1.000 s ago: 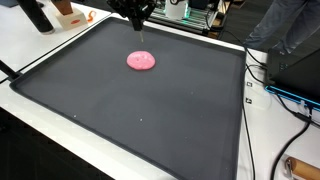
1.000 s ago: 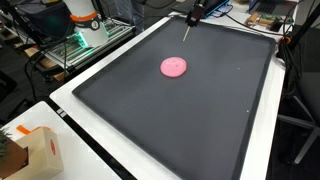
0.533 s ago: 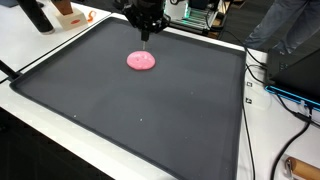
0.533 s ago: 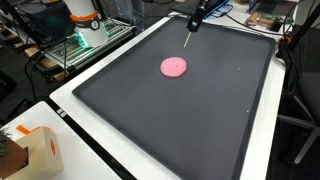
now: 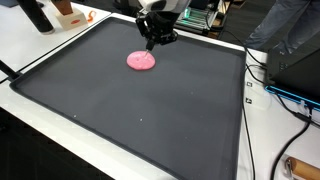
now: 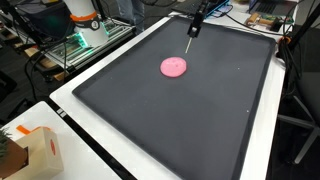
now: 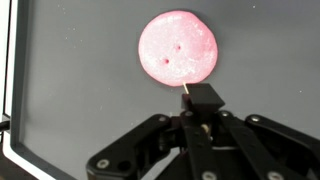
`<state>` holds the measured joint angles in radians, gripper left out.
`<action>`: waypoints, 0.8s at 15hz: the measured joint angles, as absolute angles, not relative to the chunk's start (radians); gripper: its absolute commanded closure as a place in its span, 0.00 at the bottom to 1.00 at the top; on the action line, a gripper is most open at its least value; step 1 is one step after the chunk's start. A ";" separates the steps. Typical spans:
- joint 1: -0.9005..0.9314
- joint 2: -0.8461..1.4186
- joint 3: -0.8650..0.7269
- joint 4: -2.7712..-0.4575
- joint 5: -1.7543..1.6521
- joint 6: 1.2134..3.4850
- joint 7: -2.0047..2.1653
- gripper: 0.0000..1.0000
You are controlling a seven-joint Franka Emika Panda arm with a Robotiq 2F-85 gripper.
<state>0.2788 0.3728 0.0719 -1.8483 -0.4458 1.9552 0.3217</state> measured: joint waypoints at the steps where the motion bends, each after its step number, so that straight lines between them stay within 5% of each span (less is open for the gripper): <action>1: 0.290 0.373 0.072 -1.862 -0.480 1.972 0.360 0.97; 12: 0.380 0.401 0.076 -1.947 -0.806 1.996 0.674 0.97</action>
